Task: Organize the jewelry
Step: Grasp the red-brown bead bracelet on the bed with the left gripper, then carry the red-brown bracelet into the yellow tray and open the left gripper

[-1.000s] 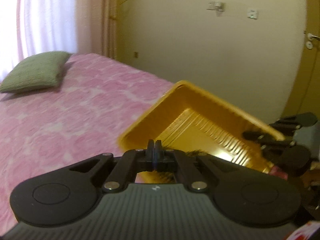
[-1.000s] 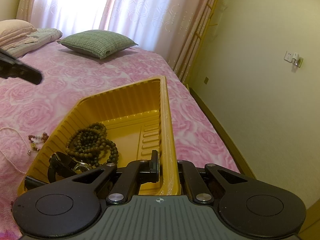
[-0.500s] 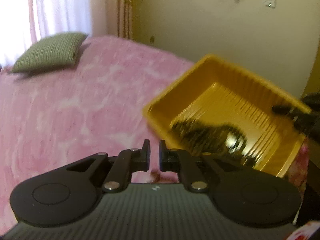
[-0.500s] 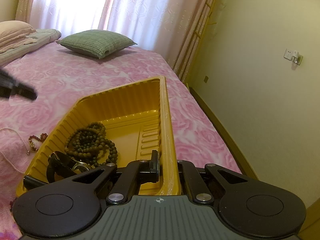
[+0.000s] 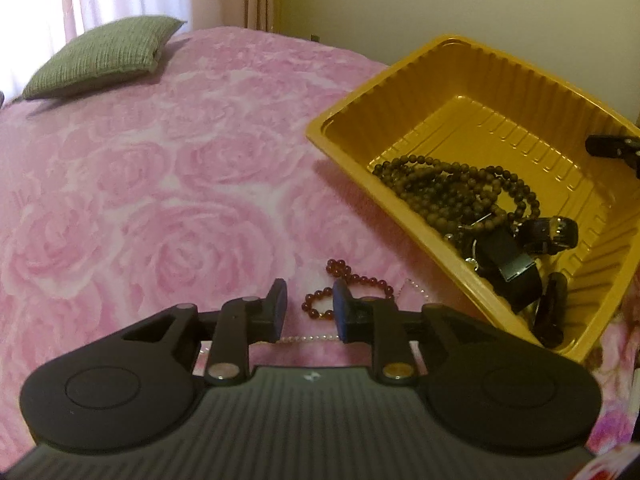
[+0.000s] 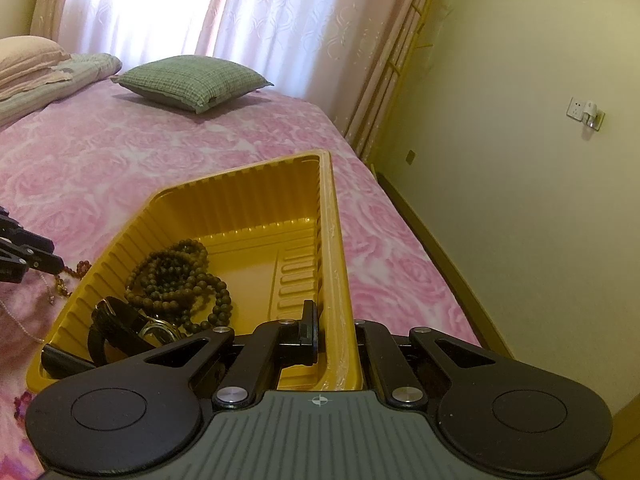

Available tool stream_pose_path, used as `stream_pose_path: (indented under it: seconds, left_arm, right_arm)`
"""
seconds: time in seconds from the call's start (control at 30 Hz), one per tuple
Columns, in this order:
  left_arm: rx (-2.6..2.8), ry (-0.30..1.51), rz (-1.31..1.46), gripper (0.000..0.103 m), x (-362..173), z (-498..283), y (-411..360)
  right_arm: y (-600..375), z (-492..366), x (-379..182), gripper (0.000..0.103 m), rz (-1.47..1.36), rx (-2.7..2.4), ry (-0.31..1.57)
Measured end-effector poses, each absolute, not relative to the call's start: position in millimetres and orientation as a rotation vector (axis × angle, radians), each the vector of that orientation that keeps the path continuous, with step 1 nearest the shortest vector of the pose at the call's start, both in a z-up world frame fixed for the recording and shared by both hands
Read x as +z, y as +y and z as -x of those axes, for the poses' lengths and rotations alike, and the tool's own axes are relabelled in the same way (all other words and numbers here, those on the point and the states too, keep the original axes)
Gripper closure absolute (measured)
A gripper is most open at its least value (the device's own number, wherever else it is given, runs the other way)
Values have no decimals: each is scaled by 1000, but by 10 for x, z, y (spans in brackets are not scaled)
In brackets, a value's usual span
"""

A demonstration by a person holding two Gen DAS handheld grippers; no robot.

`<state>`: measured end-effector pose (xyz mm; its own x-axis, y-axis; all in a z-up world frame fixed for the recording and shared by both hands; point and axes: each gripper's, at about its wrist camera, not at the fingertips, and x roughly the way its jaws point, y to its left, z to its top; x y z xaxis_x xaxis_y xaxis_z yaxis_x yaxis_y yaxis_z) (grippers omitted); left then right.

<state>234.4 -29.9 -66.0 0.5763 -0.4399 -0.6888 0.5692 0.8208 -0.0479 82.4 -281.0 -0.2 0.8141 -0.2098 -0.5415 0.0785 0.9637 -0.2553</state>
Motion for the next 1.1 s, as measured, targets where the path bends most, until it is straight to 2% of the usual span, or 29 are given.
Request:
stream_pose_path:
  seconds: [0.2,0.3,0.33,0.57,1.1]
  left_arm:
    - [-569,763,-195,82,-773,-2382,-394]
    - [-546,773,-204,98,-772,-2392,-420]
    - [-545,770,-215,99,-763,-2386,-426]
    - [-543,722,-202,99,-549,-2302,-322]
    - [-697,570,-175,99,478,-2179,-485]
  right_arm:
    - [-2812,-832,-16,99,227,-157,603]
    - [-2809,-831,-19,99,228,-157,603]
    - [-2808,-832,-18,99,228,-158,602]
    - [-2813,-826,-19,99,225,-158,600]
    - [-2811,-785,27,99,223,-149,592]
